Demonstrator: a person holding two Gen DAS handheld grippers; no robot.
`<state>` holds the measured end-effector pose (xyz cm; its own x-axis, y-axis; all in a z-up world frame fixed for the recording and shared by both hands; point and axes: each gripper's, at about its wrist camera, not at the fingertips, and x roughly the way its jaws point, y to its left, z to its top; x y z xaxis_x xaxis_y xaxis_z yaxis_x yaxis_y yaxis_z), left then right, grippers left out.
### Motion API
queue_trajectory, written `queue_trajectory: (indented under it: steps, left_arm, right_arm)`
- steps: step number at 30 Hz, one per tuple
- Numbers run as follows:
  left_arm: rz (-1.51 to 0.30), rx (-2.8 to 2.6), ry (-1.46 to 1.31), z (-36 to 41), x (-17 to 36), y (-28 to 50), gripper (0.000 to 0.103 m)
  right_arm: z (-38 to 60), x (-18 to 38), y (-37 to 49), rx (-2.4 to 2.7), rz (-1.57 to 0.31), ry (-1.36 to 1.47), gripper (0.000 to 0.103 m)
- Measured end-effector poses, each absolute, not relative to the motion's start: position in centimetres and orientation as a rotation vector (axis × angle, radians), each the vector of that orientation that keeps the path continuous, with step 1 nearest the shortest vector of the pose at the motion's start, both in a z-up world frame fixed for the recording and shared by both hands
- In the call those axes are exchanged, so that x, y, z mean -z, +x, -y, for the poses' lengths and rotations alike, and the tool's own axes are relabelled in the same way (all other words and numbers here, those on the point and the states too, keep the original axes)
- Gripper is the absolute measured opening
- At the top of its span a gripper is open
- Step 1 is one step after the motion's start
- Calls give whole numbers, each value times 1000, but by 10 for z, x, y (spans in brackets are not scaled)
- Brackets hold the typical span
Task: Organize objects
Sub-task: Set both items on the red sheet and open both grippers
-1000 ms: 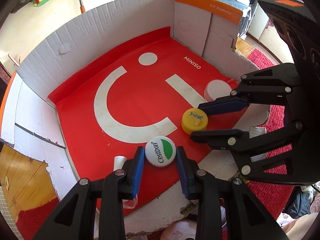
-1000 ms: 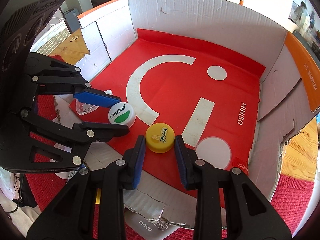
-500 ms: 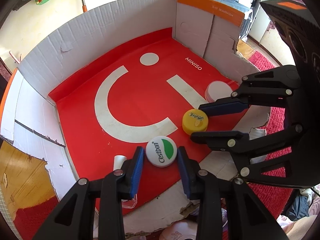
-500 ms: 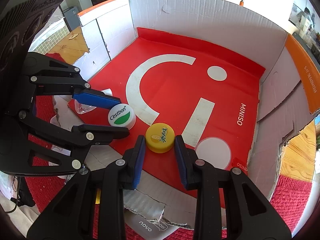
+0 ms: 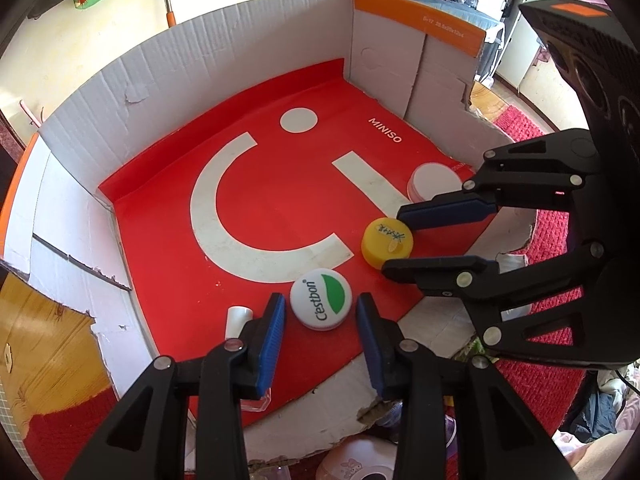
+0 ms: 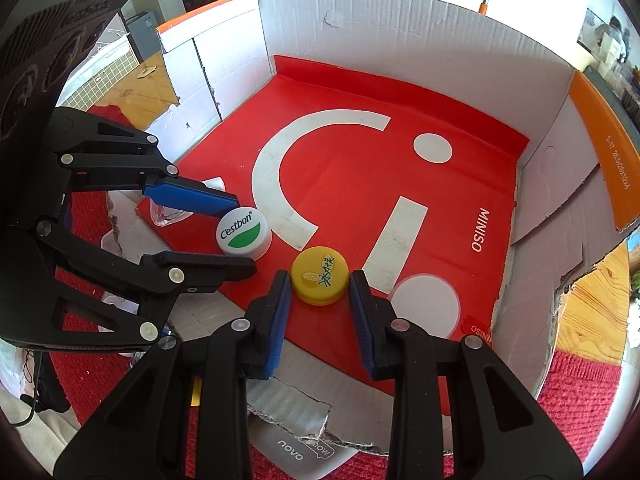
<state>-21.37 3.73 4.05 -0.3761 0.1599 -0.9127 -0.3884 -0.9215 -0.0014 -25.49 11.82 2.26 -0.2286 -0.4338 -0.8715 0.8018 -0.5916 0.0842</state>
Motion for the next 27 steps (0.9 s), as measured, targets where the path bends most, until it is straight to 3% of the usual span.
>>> queue_trajectory:
  steps: [7, 10, 20, 21, 22, 24, 27]
  left_arm:
    - [-249, -2372, -1488, -36, -45, -213, 39]
    - [-222, -2410, -1460, -32, -52, -206, 47]
    - [-128, -2557, -1318, -23, -81, -155, 54]
    - [-113, -2569, -1302, -22, -84, -147, 55]
    - [-95, -2574, -1288, -21, -86, -141, 56]
    - [-76, -2602, -1256, -22, -91, -126, 57]
    - [-67, -2654, -1199, -22, -101, -100, 62]
  right_arm:
    - [-126, -31, -249, 1927, -486, 1170, 29]
    - [-129, -38, -245, 1940, -481, 1159, 29]
    - [-146, -69, -224, 2010, -419, 1094, 31]
    - [-148, -72, -220, 2016, -409, 1085, 35]
    - [-151, -76, -216, 2020, -398, 1074, 51]
    - [-156, -84, -206, 2040, -375, 1036, 68]
    - [-161, -94, -192, 2080, -358, 989, 68]
